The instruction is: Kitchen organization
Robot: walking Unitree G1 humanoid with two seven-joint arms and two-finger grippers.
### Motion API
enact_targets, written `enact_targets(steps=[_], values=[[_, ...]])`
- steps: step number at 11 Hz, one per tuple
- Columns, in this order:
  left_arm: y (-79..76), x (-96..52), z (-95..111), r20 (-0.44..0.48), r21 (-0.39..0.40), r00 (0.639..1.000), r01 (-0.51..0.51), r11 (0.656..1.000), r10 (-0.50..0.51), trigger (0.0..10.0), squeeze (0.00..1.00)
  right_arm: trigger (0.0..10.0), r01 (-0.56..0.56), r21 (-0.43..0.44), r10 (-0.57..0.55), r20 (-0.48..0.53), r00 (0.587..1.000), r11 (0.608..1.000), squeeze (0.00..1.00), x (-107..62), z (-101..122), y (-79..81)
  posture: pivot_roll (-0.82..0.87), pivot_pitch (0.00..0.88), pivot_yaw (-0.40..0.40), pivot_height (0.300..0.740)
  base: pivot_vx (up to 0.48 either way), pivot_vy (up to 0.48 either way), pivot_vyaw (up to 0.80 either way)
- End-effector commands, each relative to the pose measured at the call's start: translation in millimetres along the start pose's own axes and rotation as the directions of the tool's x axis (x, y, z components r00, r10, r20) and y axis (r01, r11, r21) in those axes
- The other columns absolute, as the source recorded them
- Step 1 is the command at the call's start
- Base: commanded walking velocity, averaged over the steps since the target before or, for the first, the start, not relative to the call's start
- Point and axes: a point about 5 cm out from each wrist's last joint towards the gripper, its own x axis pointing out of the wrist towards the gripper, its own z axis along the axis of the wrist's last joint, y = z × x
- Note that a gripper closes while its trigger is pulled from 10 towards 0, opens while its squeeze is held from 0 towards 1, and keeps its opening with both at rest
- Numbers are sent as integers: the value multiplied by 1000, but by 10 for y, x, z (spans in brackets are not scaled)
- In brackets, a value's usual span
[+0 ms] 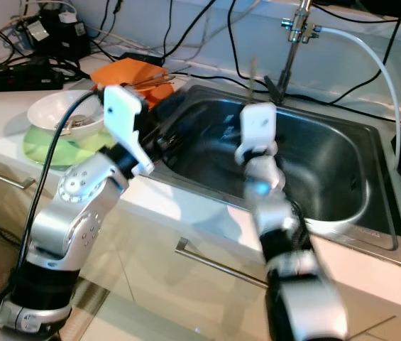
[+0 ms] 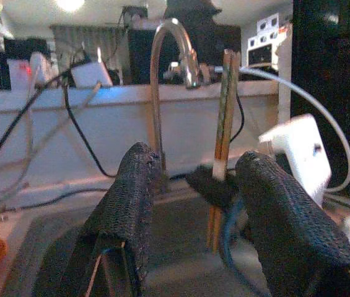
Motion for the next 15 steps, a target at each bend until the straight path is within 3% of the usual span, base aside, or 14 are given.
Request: enact_targets(steps=[1,2,4,7,10,12,15], values=[[11,-3,-19,-6,1,1000,-15,1000,15,10000,0,39,33,16,-32,-49,998,999,0,55,-27,-58,221,0,-39,740,0,0,0],[22,-22,-74,-37,12,999,-28,1000,29,10000,0,10000,72,2,-72,-107,992,997,0,121,-47,-131,225,0,-42,740,0,0,0],[29,-73,-191,-85,14,995,-47,999,48,10000,0,10000,88,49,-76,-210,975,995,0,212,-75,-213,233,0,-49,740,0,0,0],[26,-204,-444,-184,-14,980,-83,996,79,10000,0,10000,108,101,-60,-389,919,989,0,126,-325,-237,247,0,-61,740,0,0,0],[-37,-330,-705,-330,-37,943,-63,997,47,10000,0,10000,90,96,-38,-443,896,991,0,73,-420,-181,257,0,-65,740,0,0,0],[-63,-342,-746,-355,-36,934,-51,998,35,10000,0,10000,82,132,-9,-476,879,988,0,30,-487,-112,255,0,-61,740,0,0,0],[-62,-359,-780,-395,-28,918,-42,999,28,10000,0,10000,48,113,17,-515,857,992,0,-41,-581,-27,256,0,-58,740,0,0,0]])
